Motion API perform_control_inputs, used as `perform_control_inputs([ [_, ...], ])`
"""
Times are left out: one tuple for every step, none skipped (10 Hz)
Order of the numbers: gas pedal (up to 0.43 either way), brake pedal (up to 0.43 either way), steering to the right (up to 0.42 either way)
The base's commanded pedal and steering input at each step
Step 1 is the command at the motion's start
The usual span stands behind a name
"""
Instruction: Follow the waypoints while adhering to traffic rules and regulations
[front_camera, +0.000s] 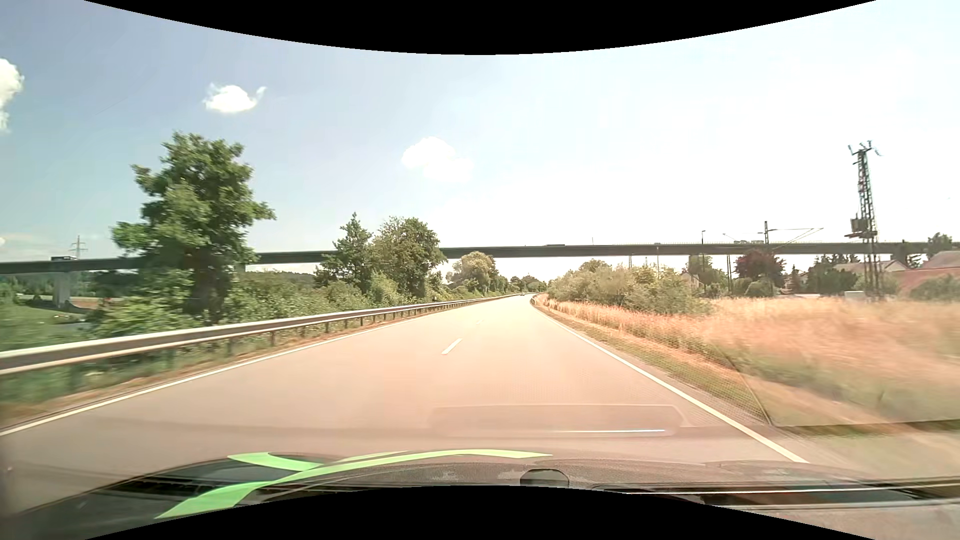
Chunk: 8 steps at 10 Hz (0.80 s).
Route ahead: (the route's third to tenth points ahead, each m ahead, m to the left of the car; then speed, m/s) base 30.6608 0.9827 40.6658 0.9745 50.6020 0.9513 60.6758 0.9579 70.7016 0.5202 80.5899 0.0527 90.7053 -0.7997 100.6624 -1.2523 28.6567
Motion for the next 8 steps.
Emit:
perform_control_inputs([
  [0.311, 0.000, 0.004],
  [0.319, 0.000, 0.003],
  [0.331, 0.000, 0.004],
  [0.339, 0.000, 0.003],
  [0.339, 0.000, 0.003],
  [0.350, 0.000, 0.003],
  [0.350, 0.000, 0.002],
  [0.331, 0.000, 0.002],
])
